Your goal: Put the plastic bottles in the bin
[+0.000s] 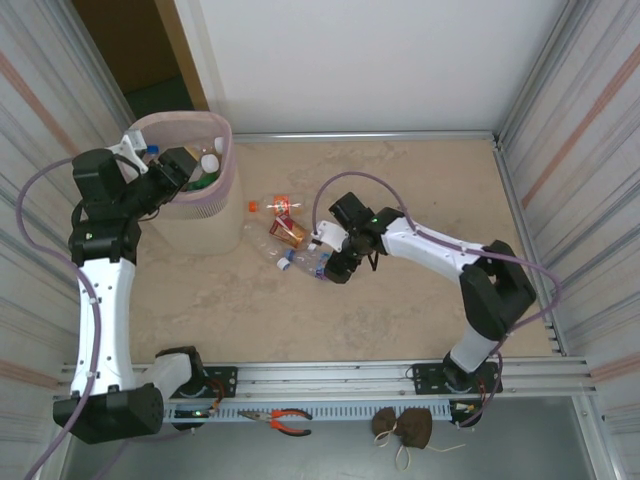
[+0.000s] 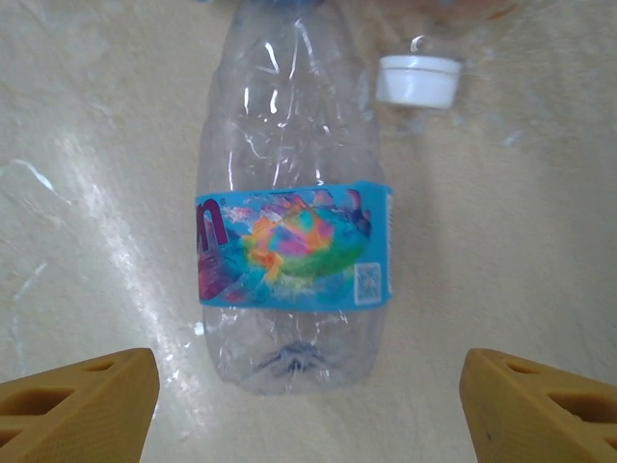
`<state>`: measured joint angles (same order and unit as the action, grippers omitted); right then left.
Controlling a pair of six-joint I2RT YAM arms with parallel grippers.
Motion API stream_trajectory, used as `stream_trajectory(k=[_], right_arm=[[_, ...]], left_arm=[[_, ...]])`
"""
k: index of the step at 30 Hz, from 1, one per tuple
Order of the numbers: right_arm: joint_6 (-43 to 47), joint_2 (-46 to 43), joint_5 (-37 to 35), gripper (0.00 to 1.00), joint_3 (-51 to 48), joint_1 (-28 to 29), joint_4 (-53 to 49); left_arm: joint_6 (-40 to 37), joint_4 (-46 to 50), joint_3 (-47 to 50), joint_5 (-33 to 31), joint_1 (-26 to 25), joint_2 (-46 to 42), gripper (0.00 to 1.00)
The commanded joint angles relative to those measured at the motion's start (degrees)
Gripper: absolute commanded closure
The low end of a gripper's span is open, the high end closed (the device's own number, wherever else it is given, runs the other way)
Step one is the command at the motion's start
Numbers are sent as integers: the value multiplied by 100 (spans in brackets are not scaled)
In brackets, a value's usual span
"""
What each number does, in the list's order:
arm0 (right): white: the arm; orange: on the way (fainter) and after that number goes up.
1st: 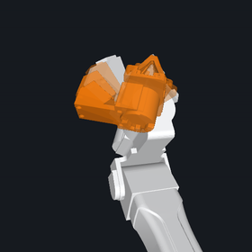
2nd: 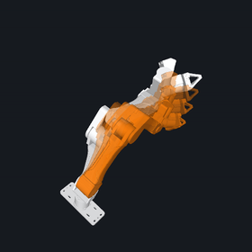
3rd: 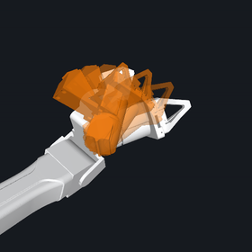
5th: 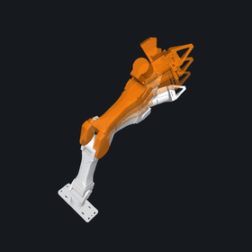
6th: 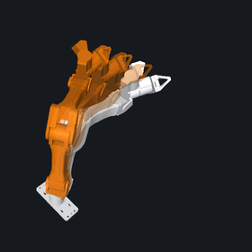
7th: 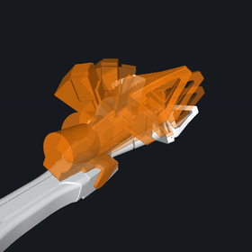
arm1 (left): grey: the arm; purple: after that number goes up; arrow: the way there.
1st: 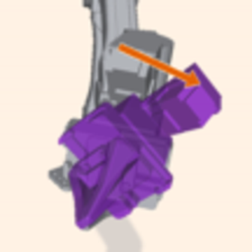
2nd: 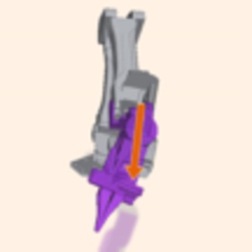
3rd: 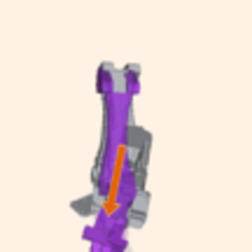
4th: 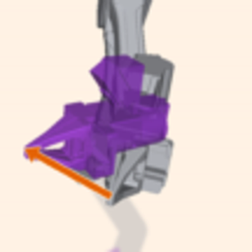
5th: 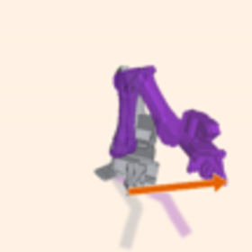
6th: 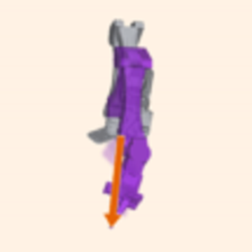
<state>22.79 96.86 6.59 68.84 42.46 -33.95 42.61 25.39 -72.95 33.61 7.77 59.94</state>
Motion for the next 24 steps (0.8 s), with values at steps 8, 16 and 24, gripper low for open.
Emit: stream_trajectory(k=[8, 16, 24], right_arm=[[757, 983, -173, 17, 528, 256, 72], [849, 1434, -147, 22, 588, 336, 53], [840, 1380, -142, 36, 487, 364, -162]], left_arm=[[-25, -286, 131, 253, -19, -216, 50], [-7, -315, 122, 278, -12, -220, 50], [28, -350, 160, 259, -12, -230, 51]])
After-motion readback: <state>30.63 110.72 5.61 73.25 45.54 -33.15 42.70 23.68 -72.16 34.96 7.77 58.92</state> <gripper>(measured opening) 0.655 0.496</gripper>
